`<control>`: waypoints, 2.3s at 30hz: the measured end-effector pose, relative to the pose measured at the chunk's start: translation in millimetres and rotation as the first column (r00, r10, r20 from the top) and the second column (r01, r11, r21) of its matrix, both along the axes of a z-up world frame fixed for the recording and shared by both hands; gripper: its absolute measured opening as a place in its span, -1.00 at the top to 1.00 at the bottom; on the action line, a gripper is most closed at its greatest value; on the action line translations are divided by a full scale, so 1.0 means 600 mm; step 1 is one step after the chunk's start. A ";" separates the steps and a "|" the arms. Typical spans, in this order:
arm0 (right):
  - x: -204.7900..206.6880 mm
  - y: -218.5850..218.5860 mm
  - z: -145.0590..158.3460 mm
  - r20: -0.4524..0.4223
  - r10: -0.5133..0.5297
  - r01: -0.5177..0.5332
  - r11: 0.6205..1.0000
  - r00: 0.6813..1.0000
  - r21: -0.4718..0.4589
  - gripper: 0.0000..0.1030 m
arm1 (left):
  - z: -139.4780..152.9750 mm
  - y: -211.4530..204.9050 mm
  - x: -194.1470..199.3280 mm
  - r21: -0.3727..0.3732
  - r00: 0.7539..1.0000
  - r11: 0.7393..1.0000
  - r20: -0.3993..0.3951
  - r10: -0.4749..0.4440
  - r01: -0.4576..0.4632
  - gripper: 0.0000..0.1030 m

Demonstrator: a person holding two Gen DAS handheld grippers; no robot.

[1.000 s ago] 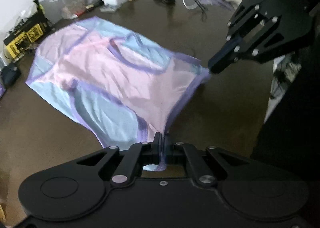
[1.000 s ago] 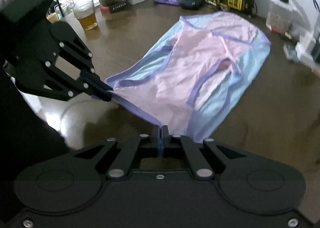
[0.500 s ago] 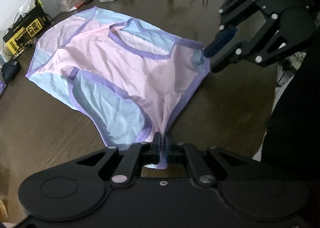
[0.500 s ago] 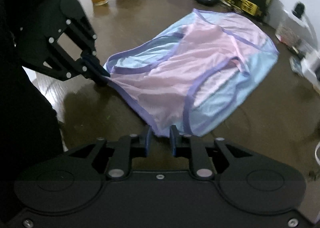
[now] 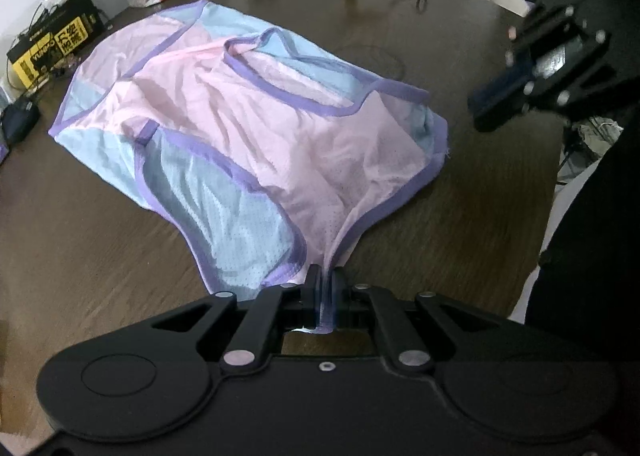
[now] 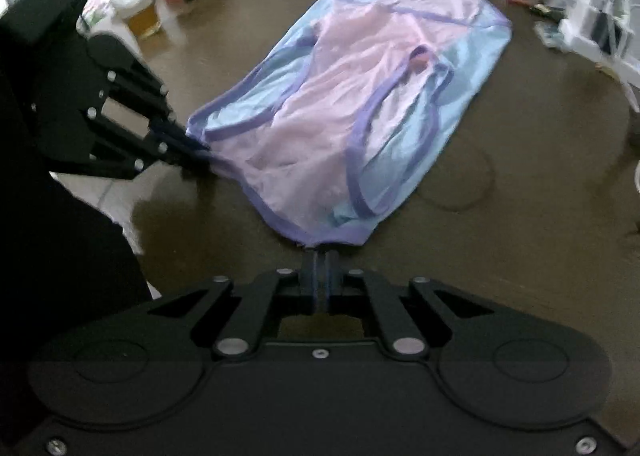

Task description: Fold clothes

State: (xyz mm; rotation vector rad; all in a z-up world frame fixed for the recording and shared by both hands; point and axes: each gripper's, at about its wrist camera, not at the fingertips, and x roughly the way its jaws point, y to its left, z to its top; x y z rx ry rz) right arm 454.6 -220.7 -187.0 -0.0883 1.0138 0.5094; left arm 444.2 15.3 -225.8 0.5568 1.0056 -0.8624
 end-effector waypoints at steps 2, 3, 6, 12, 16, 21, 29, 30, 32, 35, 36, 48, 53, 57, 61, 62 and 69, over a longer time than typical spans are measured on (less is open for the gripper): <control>0.002 -0.021 0.015 0.029 -0.049 0.048 0.998 0.998 0.032 0.22 | 0.012 0.006 0.003 -0.031 1.000 0.999 -0.026 0.013 -0.013 0.89; 0.005 -0.026 0.016 0.033 -0.057 0.056 0.998 0.998 0.034 0.21 | 0.022 0.010 0.007 -0.059 0.999 0.998 -0.046 0.024 -0.026 0.87; 0.022 -0.031 0.008 0.064 -0.037 0.038 0.999 0.997 -0.014 0.21 | 0.063 0.011 0.025 -0.129 0.997 0.991 -0.072 0.029 -0.038 0.61; 0.055 0.005 0.002 0.117 0.200 -0.189 0.977 0.973 -0.102 0.53 | 0.100 -0.073 0.026 -0.120 0.981 0.973 0.039 -0.191 0.195 0.43; 0.094 0.006 -0.007 0.046 0.292 -0.285 0.951 0.955 -0.117 1.00 | 0.075 -0.148 0.027 -0.070 0.944 0.947 0.138 -0.301 0.312 0.42; 0.141 -0.025 0.003 0.123 0.109 -0.089 0.983 0.986 -0.158 0.78 | 0.031 -0.217 0.066 -0.049 0.936 0.938 0.101 -0.337 0.343 0.42; 0.045 -0.036 0.016 0.087 0.118 -0.105 0.985 0.989 -0.138 0.42 | 0.006 -0.235 0.130 -0.063 0.940 0.939 -0.026 -0.340 0.338 0.42; 0.037 -0.024 0.015 0.087 0.140 -0.126 0.981 0.986 -0.150 0.43 | 0.001 -0.236 0.139 -0.068 0.943 0.943 -0.050 -0.329 0.325 0.43; 0.016 0.011 0.005 0.109 0.200 -0.175 0.964 0.974 -0.200 0.43 | -0.005 -0.239 0.156 -0.076 0.949 0.953 -0.091 -0.301 0.295 0.42; 0.015 0.046 -0.010 0.173 0.169 -0.126 0.964 0.970 -0.235 0.43 | 0.001 -0.241 0.171 -0.085 0.958 0.964 -0.120 -0.260 0.251 0.42; 0.015 0.049 -0.013 0.181 0.156 -0.111 0.964 0.971 -0.240 0.45 | 0.004 -0.239 0.171 -0.084 0.960 0.966 -0.121 -0.252 0.243 0.42; -0.036 -0.017 -0.029 0.037 -0.373 0.369 0.925 0.927 0.091 0.92 | 0.002 -0.240 0.131 -0.117 0.968 0.968 -0.093 -0.231 0.220 0.43; -0.070 -0.033 -0.035 -0.036 -0.409 0.409 0.898 0.912 0.163 0.67 | 0.003 -0.232 0.122 -0.119 0.979 0.977 -0.076 -0.187 0.177 0.43; -0.078 -0.032 -0.007 0.026 -0.324 0.319 0.940 0.946 0.117 0.52 | 0.013 -0.224 0.112 -0.129 0.984 0.979 -0.051 -0.169 0.161 0.42; -0.025 -0.042 -0.003 0.024 -0.314 0.308 0.942 0.949 0.132 0.52 | 0.029 -0.226 0.100 -0.149 0.984 0.974 -0.030 -0.175 0.169 0.43; -0.018 -0.037 -0.007 0.026 -0.305 0.301 0.948 0.952 0.108 0.55 | 0.039 -0.229 0.096 -0.168 0.979 0.967 -0.037 -0.198 0.189 0.42; -0.029 -0.004 -0.030 0.008 -0.266 0.265 0.962 0.964 0.062 0.64 | 0.036 -0.292 0.072 -0.090 0.904 0.905 -0.065 -0.423 0.417 0.42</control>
